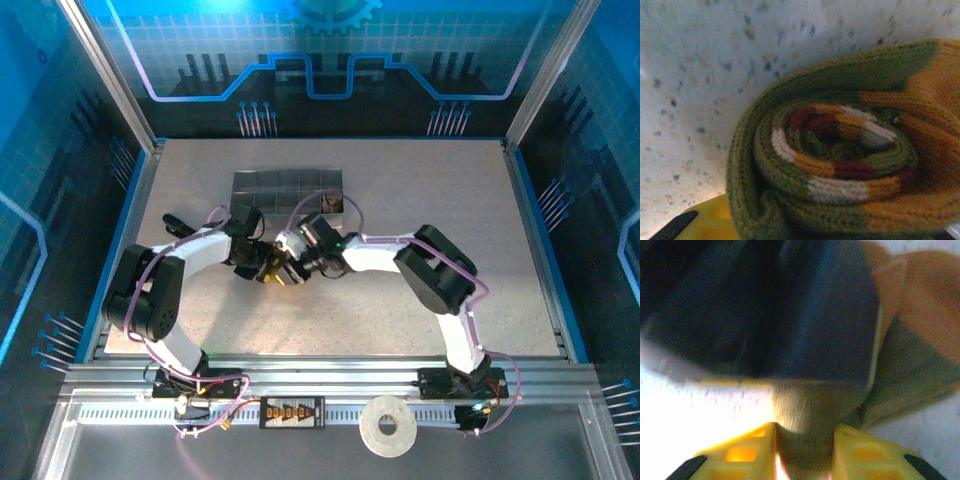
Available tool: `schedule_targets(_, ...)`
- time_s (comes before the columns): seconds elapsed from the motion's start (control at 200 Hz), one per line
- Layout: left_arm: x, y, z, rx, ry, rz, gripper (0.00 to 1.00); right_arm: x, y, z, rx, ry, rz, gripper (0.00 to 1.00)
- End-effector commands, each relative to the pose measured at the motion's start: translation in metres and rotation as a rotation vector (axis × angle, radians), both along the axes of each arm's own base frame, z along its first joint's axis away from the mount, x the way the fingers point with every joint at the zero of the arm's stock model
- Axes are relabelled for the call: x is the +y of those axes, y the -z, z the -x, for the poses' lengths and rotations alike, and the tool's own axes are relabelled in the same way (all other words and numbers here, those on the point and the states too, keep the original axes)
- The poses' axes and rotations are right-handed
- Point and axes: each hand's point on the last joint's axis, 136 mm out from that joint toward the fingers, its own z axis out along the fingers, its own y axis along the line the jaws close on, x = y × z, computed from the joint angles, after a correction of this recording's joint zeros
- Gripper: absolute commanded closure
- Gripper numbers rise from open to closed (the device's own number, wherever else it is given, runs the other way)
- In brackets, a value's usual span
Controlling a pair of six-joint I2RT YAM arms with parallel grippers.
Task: Roll the socks
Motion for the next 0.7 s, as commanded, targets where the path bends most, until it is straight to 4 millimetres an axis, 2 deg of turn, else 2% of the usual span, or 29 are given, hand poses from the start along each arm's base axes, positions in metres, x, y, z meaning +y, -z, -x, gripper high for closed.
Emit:
schedule_targets(0.0,0.048,0.057,0.148,0.545,0.004,-0.21,1.0,-0.02,-0.005,0.032,-0.23,-0.081,0.043,0.61)
schedule_targets(0.03,0.047,0.056,0.151,0.55,0.002,-0.205,1.0,-0.023,-0.012,0.034,-0.311,-0.091,0.027,0.58)
schedule_targets(0.04,0.047,0.055,0.153,0.551,0.002,-0.202,1.0,-0.021,-0.02,0.032,-0.351,-0.092,0.009,0.56)
schedule_targets(0.11,0.048,0.049,0.16,0.56,-0.007,-0.202,1.0,-0.032,-0.027,0.036,-0.504,-0.098,0.017,0.48)
schedule_targets(0.195,0.051,0.041,0.167,0.58,-0.021,-0.211,1.0,-0.035,-0.032,0.037,-0.6,-0.127,0.079,0.47)
schedule_targets(0.305,0.049,0.035,0.174,0.616,-0.059,-0.206,1.0,-0.027,-0.04,0.041,-0.722,-0.173,0.111,0.45)
schedule_targets(0.415,0.048,0.031,0.179,0.669,-0.114,-0.21,1.0,-0.015,-0.045,0.041,-0.757,-0.193,0.105,0.45)
schedule_targets(0.515,0.042,0.034,0.175,0.674,-0.154,-0.176,1.0,-0.001,-0.044,0.041,-0.766,-0.222,0.096,0.45)
schedule_targets(0.57,0.039,0.035,0.17,0.674,-0.155,-0.165,1.0,0.003,-0.035,0.045,-0.765,-0.252,0.107,0.45)
schedule_targets(0.58,0.039,0.035,0.169,0.673,-0.153,-0.165,1.0,0.009,-0.043,0.043,-0.778,-0.248,0.093,0.45)
schedule_targets(0.6,0.038,0.035,0.167,0.674,-0.15,-0.164,1.0,0.013,-0.045,0.042,-0.783,-0.25,0.088,0.45)
schedule_targets(0.695,0.038,0.033,0.161,0.679,-0.137,-0.171,1.0,0.021,-0.037,0.044,-0.756,-0.276,0.083,0.47)
